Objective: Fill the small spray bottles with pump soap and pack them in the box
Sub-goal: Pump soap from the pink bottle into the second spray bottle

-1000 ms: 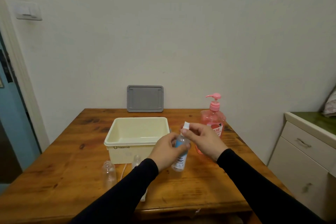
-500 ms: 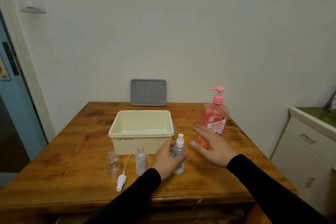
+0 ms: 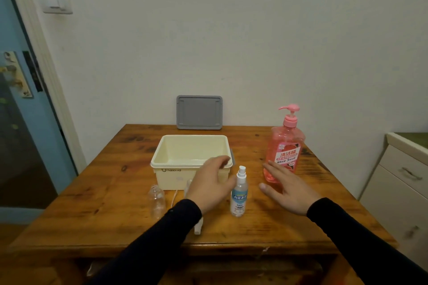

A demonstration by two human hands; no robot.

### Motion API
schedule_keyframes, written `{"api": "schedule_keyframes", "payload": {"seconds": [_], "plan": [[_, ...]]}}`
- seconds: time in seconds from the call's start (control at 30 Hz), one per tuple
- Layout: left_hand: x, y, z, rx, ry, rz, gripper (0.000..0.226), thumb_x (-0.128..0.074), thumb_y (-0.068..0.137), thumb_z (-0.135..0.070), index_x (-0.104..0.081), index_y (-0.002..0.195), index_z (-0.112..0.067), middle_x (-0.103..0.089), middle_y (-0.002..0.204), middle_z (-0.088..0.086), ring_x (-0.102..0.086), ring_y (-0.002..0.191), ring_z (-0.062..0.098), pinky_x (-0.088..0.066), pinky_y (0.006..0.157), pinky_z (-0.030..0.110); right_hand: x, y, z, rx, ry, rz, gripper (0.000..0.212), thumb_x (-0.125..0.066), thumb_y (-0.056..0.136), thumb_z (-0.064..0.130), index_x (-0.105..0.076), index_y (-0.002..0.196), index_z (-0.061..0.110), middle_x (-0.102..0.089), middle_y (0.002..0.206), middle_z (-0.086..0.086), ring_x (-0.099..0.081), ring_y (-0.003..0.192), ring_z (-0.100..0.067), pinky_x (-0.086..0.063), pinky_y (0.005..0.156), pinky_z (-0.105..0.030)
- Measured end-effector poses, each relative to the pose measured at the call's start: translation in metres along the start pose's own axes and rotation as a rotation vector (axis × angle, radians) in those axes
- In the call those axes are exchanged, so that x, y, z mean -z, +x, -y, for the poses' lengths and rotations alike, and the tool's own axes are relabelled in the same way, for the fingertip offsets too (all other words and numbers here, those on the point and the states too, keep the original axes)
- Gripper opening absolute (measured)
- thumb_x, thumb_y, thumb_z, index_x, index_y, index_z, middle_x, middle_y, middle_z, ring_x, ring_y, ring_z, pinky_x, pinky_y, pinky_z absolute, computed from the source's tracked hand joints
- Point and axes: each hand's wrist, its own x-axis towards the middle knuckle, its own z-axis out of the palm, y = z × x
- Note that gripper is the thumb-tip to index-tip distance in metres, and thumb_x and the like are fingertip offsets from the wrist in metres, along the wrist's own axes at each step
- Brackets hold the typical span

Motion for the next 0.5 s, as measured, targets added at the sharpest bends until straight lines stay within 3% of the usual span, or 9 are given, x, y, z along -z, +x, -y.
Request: {"api": "schedule_keyframes", "payload": {"seconds": [0.13,0.27,0.37,0.5], "plan": [[0.035,0.0,0.013,0.02,0.162,-0.122,0.05,-0.062,0.086,-0.038,-0.047,0.133,-0.027,-0.052,0.123,-0.013,-0.046,0.107,0.002,-0.04,0.09,0.02,0.0,-0.001,0.001,-0.005,0.002,0.016,0.087,-0.024,0.076,0.081,-0.015,0.148,0.033,-0.012,0.157,0.009,-0.019,0.141,-0.014,-0.021,0.111,-0.034],[0.045,-0.011,0.034,0.205,0.256,-0.043,0.062,-0.065,0.081,-0.045,-0.042,0.136,-0.027,-0.05,0.13,-0.006,-0.048,0.115,0.011,-0.045,0.092,0.028,-0.002,0.001,0.002,-0.017,0.01,0.017,0.086,-0.026,0.077,0.079,-0.017,0.148,0.032,-0.013,0.157,0.008,-0.02,0.14,-0.014,-0.022,0.11,-0.035],[0.044,-0.021,0.046,0.272,0.251,0.03,0.064,-0.069,0.077,-0.045,-0.044,0.132,-0.027,-0.053,0.123,-0.006,-0.051,0.102,0.008,-0.044,0.081,0.023,-0.004,0.003,0.005,-0.014,0.022,0.009,0.084,-0.028,0.078,0.078,-0.019,0.148,0.032,-0.014,0.157,0.008,-0.02,0.14,-0.015,-0.022,0.109,-0.032],[0.038,-0.029,0.056,0.318,0.241,0.075,0.033,-0.066,0.078,-0.038,-0.047,0.104,-0.029,-0.06,0.095,-0.01,-0.057,0.086,0.01,-0.049,0.076,0.03,-0.006,0.005,0.007,-0.009,0.028,0.002,0.089,-0.025,0.074,0.082,-0.022,0.147,0.031,-0.016,0.157,0.007,-0.022,0.14,-0.015,-0.023,0.109,-0.033]]}}
